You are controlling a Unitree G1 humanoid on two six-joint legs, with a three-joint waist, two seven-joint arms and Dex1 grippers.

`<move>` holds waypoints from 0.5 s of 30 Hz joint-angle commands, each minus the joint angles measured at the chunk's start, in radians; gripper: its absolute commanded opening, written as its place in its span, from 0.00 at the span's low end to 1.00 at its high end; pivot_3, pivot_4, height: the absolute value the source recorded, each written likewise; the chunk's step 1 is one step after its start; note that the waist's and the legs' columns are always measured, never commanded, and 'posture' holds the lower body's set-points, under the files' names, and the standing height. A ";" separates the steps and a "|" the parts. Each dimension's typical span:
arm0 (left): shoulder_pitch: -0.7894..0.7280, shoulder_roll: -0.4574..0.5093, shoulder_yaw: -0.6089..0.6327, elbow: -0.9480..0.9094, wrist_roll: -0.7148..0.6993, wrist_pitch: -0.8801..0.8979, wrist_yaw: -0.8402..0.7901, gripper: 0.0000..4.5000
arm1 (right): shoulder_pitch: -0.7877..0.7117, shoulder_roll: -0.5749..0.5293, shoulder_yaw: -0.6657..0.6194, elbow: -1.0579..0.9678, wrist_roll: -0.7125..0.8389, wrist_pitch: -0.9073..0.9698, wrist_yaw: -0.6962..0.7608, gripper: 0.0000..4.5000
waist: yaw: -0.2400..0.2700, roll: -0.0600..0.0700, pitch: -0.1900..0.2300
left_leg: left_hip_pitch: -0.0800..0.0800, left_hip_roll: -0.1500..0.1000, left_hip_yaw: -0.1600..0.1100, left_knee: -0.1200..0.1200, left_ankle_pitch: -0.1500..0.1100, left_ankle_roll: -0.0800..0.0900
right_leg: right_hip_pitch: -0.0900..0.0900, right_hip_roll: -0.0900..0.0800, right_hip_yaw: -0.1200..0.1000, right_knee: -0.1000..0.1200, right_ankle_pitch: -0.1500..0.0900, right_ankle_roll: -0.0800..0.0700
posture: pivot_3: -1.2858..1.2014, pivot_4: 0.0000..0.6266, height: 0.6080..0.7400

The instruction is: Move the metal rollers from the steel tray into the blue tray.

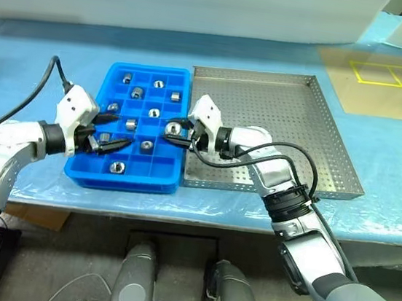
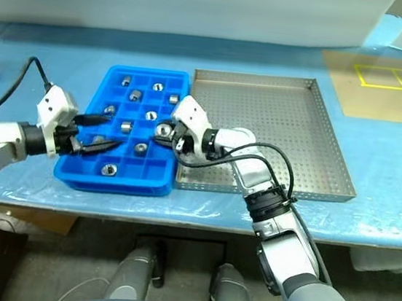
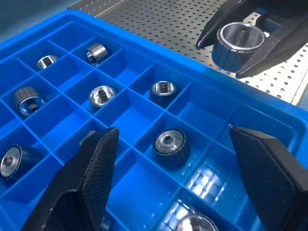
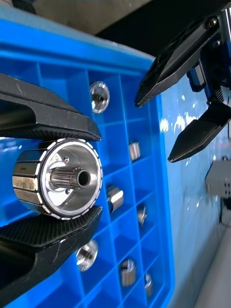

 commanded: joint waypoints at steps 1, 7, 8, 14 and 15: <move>0.044 0.014 0.056 -0.107 -0.049 0.036 0.023 0.86 | -0.024 0.012 0.015 -0.011 0.054 0.094 0.075 0.37 | 0.008 0.000 0.000 | 0.001 0.000 0.000 0.000 0.000 0.000 | 0.000 0.000 0.000 0.000 0.000 0.000 | 0.60 0.24 1.00; 0.115 0.015 0.071 -0.173 -0.070 0.065 0.049 0.86 | -0.008 0.005 0.061 0.052 0.022 0.155 0.120 0.37 | 0.032 0.000 0.000 | 0.003 -0.001 -0.002 -0.007 0.003 -0.004 | 0.000 0.000 0.000 0.000 0.000 0.000 | 0.63 0.24 1.00; 0.116 0.012 0.072 -0.178 -0.075 0.070 0.058 0.86 | -0.005 0.003 0.069 0.051 0.018 0.166 0.122 0.37 | 0.038 0.000 0.000 | 0.003 -0.001 -0.002 -0.007 0.003 -0.005 | -0.001 0.000 0.000 0.001 0.000 0.000 | 0.63 0.24 1.00; 0.119 -0.003 0.056 -0.198 -0.091 0.080 0.092 0.86 | 0.006 -0.020 0.090 0.064 -0.001 0.148 0.159 0.73 | 0.049 -0.001 0.000 | 0.004 -0.001 -0.003 -0.007 0.003 -0.005 | 0.000 0.000 0.000 0.000 -0.001 -0.001 | 0.62 0.24 1.00; 0.117 -0.006 0.055 -0.196 -0.098 0.082 0.096 0.86 | 0.005 -0.023 0.088 0.060 0.000 0.165 0.157 0.82 | 0.050 -0.001 0.000 | 0.004 -0.001 -0.003 -0.007 0.003 -0.005 | 0.000 0.000 0.000 0.000 -0.001 -0.001 | 0.62 0.24 1.00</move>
